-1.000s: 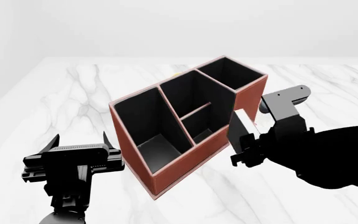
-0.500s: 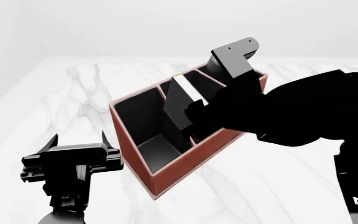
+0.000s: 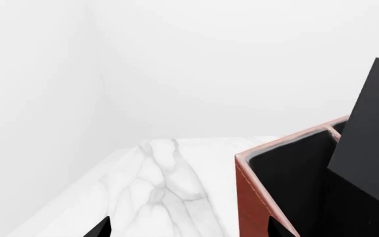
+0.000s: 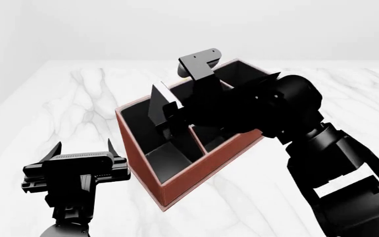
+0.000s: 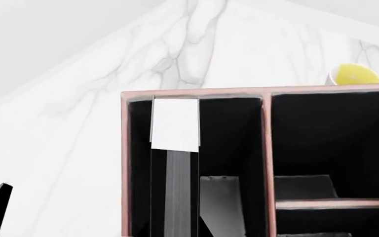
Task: Pick up the book and place it in the left compartment of the caddy.
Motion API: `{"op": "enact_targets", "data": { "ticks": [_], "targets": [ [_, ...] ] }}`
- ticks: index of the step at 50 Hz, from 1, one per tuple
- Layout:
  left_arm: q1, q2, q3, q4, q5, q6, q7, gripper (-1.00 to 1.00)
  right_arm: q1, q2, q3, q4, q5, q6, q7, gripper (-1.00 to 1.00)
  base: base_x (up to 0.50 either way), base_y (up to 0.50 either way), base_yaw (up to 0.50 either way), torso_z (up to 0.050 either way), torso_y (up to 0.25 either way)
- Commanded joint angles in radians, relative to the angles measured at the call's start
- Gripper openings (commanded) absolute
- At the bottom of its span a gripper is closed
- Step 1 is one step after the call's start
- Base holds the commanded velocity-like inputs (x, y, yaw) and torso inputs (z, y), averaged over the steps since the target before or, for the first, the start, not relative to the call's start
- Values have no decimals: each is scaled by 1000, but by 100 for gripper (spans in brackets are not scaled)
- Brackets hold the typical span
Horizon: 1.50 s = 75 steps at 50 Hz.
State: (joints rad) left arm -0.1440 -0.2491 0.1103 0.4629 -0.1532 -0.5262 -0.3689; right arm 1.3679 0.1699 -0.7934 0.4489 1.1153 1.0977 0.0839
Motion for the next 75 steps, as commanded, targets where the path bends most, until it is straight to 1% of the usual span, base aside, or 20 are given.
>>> {"op": "enact_targets", "data": {
  "ticks": [1, 18, 28, 38, 50, 60, 66, 75],
  "targets": [
    [2, -4, 2, 0, -4, 4, -4, 100, -10, -83, -66, 168, -134, -124, -100, -100, 0, 0, 0, 0, 0],
    [4, -8, 6, -6, -10, 10, -11, 100, -72, -113, -137, 190, -174, -168, -109, -100, 0, 0, 0, 0, 1],
    [4, -11, 7, -6, -15, 11, -13, 100, -70, -158, -186, 326, -227, -249, -140, -100, 0, 0, 0, 2, 1],
    [1, -14, 7, -5, -21, 11, -15, 100, -68, -166, -257, 366, -205, -291, -145, -100, 0, 0, 0, 0, 1],
    [6, -17, 9, -11, -23, 20, -20, 100, -45, -169, -474, 438, -51, -399, -123, -100, 0, 0, 0, 0, 1],
    [9, -19, 9, -15, -26, 24, -24, 100, -47, -170, -663, 485, 115, -490, -108, -100, 0, 0, 0, 0, 1],
    [9, -21, 12, -17, -28, 26, -25, 100, -42, -170, -719, 496, 171, -520, -105, -100, 0, 0, 0, 0, 2],
    [8, -23, 17, -18, -31, 28, -27, 100, -33, -170, -745, 492, 202, -537, -100, -100, 0, 0, 0, 0, 1]
  ]
}}
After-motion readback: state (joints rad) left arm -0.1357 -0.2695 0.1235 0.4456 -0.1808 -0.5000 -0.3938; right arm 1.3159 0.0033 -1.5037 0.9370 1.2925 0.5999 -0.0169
